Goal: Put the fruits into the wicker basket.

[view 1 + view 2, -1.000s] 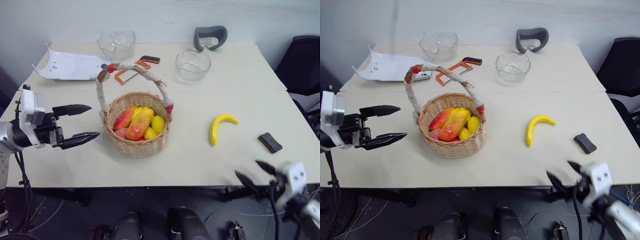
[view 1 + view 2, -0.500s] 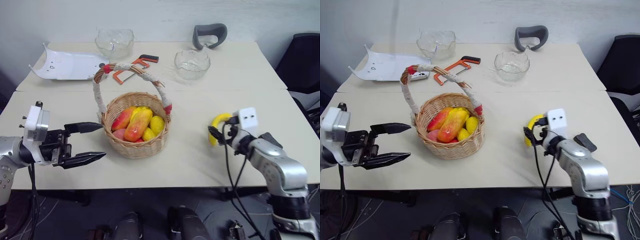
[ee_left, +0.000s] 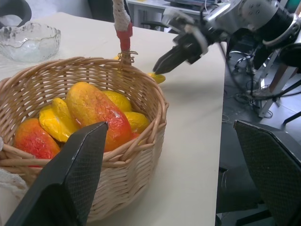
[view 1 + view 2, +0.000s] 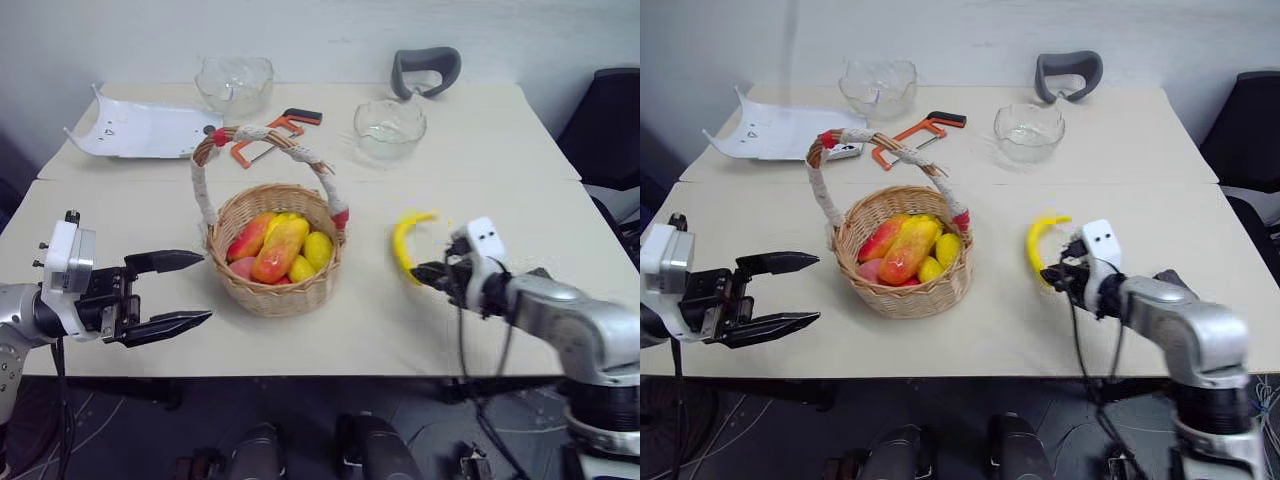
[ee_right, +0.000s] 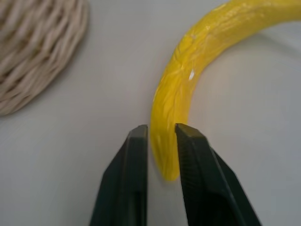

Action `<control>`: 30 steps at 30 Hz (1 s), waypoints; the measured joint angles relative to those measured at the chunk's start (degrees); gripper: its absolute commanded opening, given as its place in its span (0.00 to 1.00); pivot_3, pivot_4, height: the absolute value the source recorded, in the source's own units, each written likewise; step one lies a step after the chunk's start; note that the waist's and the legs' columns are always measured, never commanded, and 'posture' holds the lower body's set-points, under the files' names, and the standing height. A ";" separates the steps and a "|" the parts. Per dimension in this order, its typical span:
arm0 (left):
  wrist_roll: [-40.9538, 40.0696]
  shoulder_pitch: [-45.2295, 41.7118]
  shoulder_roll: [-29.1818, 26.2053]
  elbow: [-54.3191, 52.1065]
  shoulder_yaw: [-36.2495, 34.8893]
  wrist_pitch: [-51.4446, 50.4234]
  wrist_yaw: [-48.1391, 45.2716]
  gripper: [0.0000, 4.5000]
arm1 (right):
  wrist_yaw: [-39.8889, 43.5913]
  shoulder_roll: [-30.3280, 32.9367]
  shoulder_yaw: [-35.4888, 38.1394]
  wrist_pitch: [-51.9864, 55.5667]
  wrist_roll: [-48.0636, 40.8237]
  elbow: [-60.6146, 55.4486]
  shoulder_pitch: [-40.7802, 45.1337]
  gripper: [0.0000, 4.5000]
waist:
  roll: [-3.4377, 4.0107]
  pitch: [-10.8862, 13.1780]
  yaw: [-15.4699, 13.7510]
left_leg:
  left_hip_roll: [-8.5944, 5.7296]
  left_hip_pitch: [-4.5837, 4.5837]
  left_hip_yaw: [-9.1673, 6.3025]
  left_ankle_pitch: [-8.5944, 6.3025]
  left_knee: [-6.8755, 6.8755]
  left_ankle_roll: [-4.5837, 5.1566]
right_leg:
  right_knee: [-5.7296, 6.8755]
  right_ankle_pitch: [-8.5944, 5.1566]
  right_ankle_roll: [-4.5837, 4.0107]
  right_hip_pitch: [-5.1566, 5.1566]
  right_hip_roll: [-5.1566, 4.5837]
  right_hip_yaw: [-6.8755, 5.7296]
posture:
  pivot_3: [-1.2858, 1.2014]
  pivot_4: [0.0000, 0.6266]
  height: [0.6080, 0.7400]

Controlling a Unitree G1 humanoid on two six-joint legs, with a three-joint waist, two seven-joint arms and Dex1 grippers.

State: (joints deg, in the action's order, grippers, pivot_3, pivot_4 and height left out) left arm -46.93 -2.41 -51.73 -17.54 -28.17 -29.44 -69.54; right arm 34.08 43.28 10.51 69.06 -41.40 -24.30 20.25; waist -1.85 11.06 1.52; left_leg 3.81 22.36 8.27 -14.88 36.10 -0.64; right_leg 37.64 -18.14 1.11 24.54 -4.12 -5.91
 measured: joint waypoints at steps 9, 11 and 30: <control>0.55 3.32 1.74 -0.30 -0.06 1.50 1.29 1.00 | 22.91 12.77 -4.88 -8.92 -5.90 -6.38 -1.94 0.14 | -0.34 -0.02 0.46 | 0.10 -0.13 -0.01 0.00 0.03 -0.13 | -0.20 0.05 -0.07 -0.07 0.15 0.02 | 0.52 0.24 1.00; 0.59 3.67 1.75 -0.78 -0.19 1.81 1.91 1.00 | 17.58 7.88 -7.79 -13.61 0.01 -2.69 0.41 0.23 | -0.32 0.00 0.14 | 0.06 -0.05 0.00 0.03 0.01 -0.14 | -0.20 0.07 -0.09 0.00 0.13 0.06 | 0.52 0.24 1.00; 0.55 2.48 1.75 -2.33 0.28 2.09 3.76 1.00 | 2.58 -5.91 -19.08 -22.74 22.27 20.03 11.05 0.64 | -0.25 0.03 0.20 | 0.03 0.01 0.05 0.05 0.05 -0.25 | -0.12 0.10 0.01 0.04 0.05 0.07 | 0.52 0.24 1.00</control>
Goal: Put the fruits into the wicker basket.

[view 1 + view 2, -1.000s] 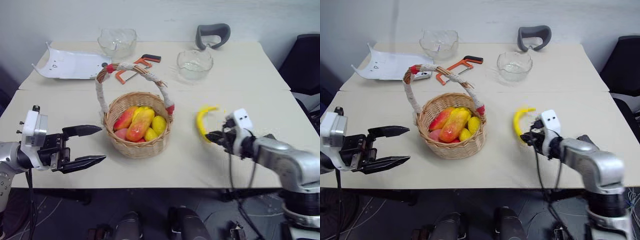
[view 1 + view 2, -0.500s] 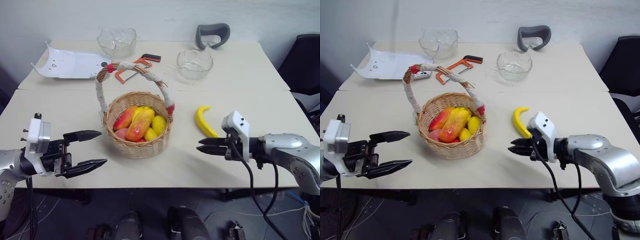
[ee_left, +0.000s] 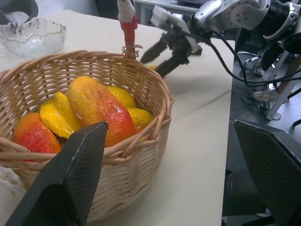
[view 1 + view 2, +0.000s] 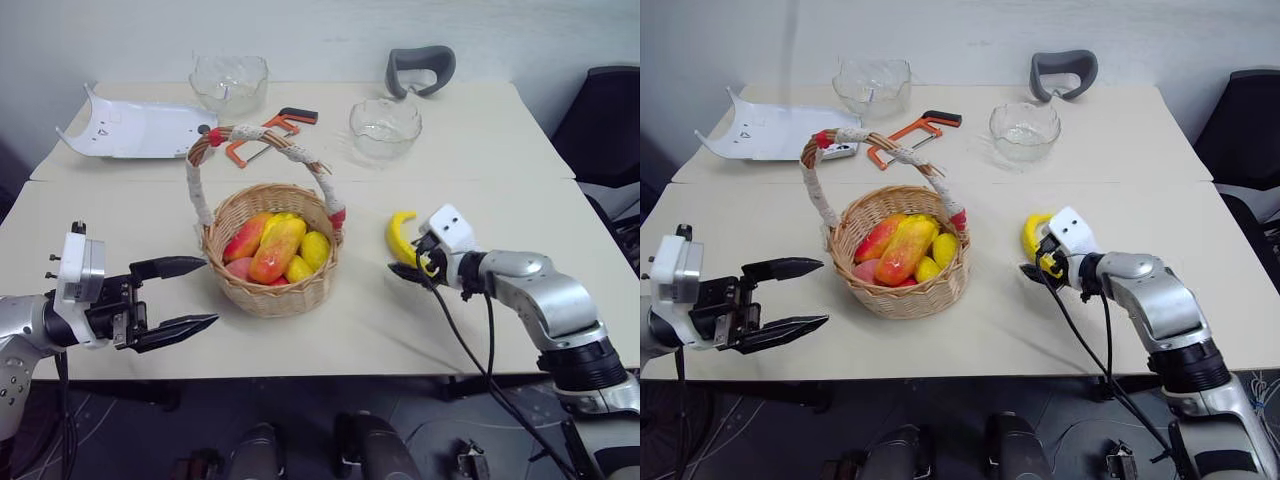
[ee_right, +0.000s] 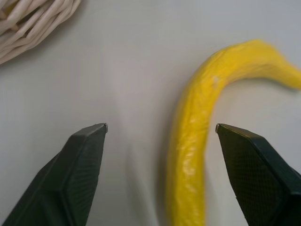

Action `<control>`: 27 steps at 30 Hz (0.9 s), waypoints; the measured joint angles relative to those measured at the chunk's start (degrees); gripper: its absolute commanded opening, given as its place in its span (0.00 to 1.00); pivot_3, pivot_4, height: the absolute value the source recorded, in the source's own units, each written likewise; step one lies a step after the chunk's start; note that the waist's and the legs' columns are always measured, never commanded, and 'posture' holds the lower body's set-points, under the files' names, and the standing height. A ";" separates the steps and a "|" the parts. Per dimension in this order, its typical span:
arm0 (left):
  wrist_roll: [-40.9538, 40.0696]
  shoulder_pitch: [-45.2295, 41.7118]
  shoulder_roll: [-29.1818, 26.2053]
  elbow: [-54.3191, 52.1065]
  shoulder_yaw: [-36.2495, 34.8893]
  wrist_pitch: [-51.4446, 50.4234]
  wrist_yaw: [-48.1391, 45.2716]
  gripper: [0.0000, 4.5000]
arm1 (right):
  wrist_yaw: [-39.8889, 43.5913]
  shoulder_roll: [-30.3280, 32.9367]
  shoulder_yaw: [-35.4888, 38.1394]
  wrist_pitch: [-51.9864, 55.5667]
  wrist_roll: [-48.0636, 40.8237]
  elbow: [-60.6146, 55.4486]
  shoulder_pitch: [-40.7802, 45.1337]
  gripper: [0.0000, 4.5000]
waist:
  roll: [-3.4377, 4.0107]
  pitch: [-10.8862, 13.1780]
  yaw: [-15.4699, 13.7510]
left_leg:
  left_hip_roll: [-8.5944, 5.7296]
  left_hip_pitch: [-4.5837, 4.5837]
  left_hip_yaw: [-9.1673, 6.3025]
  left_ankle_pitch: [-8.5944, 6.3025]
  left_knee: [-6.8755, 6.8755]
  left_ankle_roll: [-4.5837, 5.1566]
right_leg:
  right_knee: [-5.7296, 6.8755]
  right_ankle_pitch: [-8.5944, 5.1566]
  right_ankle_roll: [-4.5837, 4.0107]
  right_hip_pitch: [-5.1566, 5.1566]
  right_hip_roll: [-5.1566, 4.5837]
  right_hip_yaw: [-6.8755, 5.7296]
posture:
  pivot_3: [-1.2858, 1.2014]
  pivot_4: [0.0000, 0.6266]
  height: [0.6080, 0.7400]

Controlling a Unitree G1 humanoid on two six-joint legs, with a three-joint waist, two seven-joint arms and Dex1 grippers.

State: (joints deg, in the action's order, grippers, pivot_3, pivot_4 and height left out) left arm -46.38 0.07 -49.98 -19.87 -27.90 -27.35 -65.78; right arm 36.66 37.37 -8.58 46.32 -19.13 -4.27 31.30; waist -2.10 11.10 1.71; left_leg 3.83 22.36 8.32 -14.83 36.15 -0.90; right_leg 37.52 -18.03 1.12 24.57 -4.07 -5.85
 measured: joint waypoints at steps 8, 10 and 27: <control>0.06 -0.57 -0.01 0.29 0.02 0.01 -0.13 1.00 | 8.67 2.67 -1.97 -5.81 3.20 7.27 1.77 0.08 | 0.01 0.01 -0.03 | 0.00 -0.01 0.00 -0.07 0.01 0.12 | 0.00 0.01 0.01 0.00 0.00 -0.01 | 0.52 0.24 1.00; 0.06 -0.60 -0.01 0.29 0.01 0.03 -0.21 1.00 | 14.03 6.80 -1.72 -6.43 2.28 6.53 1.06 0.08 | 0.06 0.04 -0.08 | 0.00 0.01 0.00 -0.09 0.02 0.15 | -0.01 0.00 0.01 0.01 0.00 -0.02 | 0.52 0.24 1.00; -1.68 5.22 -0.01 0.21 -4.77 -2.19 0.06 1.00 | 35.05 13.87 3.70 10.61 -31.39 -24.37 7.48 0.08 | 0.09 0.15 0.21 | 0.14 -0.17 -0.07 -0.20 0.02 0.00 | -0.08 0.08 -0.25 0.04 0.11 -0.05 | 0.52 0.24 1.00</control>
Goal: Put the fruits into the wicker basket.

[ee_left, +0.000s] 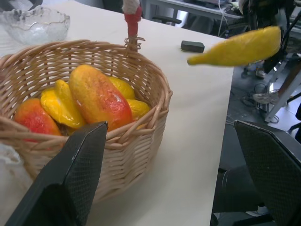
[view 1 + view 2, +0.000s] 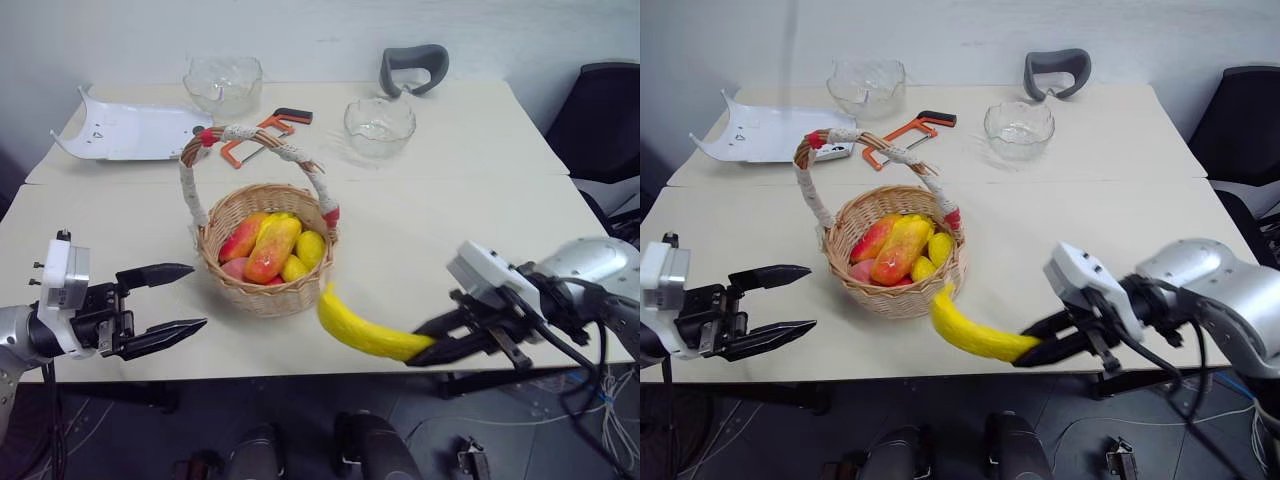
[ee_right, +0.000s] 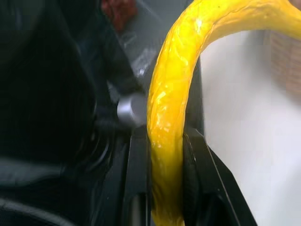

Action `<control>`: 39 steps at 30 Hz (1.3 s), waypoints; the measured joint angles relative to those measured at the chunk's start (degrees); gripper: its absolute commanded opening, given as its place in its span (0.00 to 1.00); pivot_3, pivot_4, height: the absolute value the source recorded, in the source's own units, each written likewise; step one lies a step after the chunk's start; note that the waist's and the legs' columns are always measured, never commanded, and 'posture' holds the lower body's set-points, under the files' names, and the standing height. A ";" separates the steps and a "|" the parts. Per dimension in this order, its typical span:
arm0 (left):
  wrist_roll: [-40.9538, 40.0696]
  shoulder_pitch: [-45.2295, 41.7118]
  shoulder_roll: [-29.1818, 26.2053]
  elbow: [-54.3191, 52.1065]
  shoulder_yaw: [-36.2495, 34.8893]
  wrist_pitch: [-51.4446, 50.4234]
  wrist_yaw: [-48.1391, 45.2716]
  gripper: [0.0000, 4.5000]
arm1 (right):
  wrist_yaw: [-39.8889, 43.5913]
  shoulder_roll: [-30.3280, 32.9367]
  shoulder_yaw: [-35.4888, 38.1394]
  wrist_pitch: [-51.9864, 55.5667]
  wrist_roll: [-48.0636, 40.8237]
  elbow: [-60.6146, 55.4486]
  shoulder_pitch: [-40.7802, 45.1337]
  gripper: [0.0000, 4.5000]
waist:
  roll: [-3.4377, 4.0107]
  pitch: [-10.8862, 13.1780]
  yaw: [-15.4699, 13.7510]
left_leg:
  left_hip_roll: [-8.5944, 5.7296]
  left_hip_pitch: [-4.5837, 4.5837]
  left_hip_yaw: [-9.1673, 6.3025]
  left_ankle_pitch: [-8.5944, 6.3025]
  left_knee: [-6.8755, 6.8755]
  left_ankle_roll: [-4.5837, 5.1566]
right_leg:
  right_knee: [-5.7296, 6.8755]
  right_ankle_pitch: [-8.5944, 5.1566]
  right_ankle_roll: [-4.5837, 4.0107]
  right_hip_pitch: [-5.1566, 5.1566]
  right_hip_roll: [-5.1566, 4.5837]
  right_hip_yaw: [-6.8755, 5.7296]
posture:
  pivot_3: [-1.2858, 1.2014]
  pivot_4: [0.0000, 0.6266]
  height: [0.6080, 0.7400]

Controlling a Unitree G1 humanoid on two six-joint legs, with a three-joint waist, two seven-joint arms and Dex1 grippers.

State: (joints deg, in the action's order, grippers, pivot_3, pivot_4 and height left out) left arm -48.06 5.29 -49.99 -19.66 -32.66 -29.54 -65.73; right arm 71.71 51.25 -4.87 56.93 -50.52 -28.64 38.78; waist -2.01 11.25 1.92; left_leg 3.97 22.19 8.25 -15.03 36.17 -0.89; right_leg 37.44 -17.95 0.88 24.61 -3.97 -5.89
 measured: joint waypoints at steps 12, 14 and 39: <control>-1.82 0.37 1.96 0.13 -1.19 -0.62 2.44 1.00 | -28.66 -25.22 -9.77 0.77 15.04 12.93 10.43 0.24 | -0.04 -0.03 -0.15 | -0.07 0.22 0.00 0.06 0.04 -0.17 | 0.03 0.02 0.03 0.13 -0.12 -0.03 | 0.52 0.24 1.00; -1.87 0.71 1.97 0.06 -1.21 -0.62 2.58 1.00 | -29.91 -27.05 -9.75 0.76 15.18 12.65 10.01 0.34 | -0.04 -0.03 -0.14 | -0.06 0.20 0.00 0.05 0.04 -0.14 | 0.05 0.02 0.03 0.11 -0.12 -0.04 | 0.52 0.24 1.00; -7.72 0.17 4.41 -2.54 -2.45 -1.89 7.39 1.00 | -10.62 -22.99 -0.62 -30.74 22.32 34.83 8.31 0.79 | -0.03 -0.02 1.21 | 0.13 0.03 0.03 0.12 -0.01 -0.25 | 0.08 0.04 0.03 0.03 0.22 0.03 | 0.52 0.24 1.00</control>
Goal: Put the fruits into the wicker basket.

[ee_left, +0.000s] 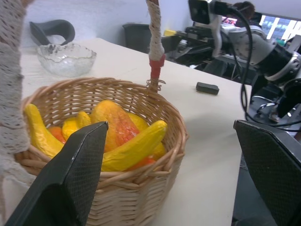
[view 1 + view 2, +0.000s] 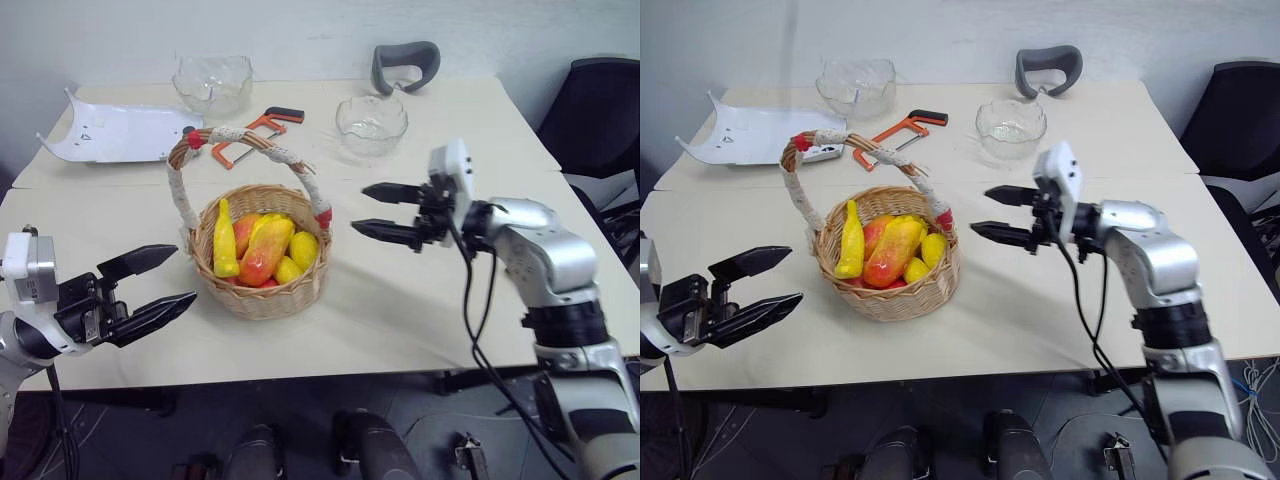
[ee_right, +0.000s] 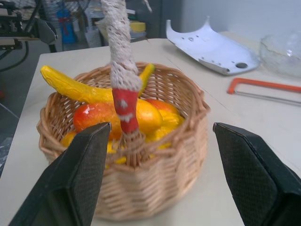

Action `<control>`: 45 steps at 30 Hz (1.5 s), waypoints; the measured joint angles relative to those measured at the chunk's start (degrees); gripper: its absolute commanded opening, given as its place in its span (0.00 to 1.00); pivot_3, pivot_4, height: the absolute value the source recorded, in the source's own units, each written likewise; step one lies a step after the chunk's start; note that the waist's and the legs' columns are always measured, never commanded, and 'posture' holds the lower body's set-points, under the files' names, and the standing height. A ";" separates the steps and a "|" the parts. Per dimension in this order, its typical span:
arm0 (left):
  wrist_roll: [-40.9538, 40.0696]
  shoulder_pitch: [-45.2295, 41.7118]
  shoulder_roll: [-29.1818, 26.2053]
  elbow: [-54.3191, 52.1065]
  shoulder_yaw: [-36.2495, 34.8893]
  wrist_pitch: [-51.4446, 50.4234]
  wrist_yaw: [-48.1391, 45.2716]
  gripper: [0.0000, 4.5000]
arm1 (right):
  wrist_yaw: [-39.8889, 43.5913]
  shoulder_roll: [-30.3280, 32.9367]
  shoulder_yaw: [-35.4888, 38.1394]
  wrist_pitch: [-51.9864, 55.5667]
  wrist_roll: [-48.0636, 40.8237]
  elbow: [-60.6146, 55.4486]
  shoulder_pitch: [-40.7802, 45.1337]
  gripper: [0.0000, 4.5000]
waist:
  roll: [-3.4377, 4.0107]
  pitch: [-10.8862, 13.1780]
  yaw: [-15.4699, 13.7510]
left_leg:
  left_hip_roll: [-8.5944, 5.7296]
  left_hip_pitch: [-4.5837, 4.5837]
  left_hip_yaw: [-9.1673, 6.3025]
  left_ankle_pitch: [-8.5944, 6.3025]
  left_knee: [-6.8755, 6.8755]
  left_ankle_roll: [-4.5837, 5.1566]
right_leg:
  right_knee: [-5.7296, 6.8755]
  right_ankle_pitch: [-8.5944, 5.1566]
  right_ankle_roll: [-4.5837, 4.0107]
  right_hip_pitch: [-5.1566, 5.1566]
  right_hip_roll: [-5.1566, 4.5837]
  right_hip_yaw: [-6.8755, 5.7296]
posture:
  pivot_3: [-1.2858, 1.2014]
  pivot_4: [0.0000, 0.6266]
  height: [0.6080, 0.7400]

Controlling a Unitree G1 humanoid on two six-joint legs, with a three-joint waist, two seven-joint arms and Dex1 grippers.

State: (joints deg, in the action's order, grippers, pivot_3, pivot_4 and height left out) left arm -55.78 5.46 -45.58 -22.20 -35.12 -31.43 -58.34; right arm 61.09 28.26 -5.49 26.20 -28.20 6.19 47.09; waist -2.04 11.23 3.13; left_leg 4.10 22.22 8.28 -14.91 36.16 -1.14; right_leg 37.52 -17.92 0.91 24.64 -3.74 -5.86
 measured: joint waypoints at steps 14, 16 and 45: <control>1.72 -2.08 -0.37 0.54 2.46 0.02 -0.67 1.00 | 4.66 -6.08 -3.86 -1.87 3.58 4.06 2.56 0.03 | 0.00 0.00 -0.08 | 0.00 0.02 -0.03 -0.04 0.00 0.03 | 0.01 0.00 -0.02 -0.01 -0.06 0.00 | 0.52 0.24 1.00; 2.04 -3.63 -0.74 1.03 3.27 0.12 -1.24 1.00 | 4.66 -4.41 -2.90 -0.82 2.73 0.06 -0.43 0.03 | 0.00 0.00 -0.24 | 0.00 0.03 -0.03 -0.05 -0.01 0.01 | -0.02 0.00 -0.02 -0.01 -0.06 -0.01 | 0.52 0.24 1.00; 12.97 -20.99 3.77 16.09 20.03 8.94 -9.11 1.00 | -25.84 6.15 23.07 -1.09 5.48 -6.61 -21.74 0.61 | 0.02 0.01 -1.47 | 0.00 -0.02 0.09 0.00 0.02 -0.02 | 0.00 0.01 0.00 -0.01 0.10 0.12 | 0.52 0.24 1.00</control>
State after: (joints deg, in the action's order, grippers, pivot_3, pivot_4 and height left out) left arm -42.81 -15.53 -41.81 -6.10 -15.09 -22.49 -67.45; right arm 35.24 34.40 17.58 25.11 -22.72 -0.42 25.35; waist -2.02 11.23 1.65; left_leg 4.10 22.20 8.37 -14.91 36.17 -1.16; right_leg 37.52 -17.90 0.91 24.63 -3.64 -5.74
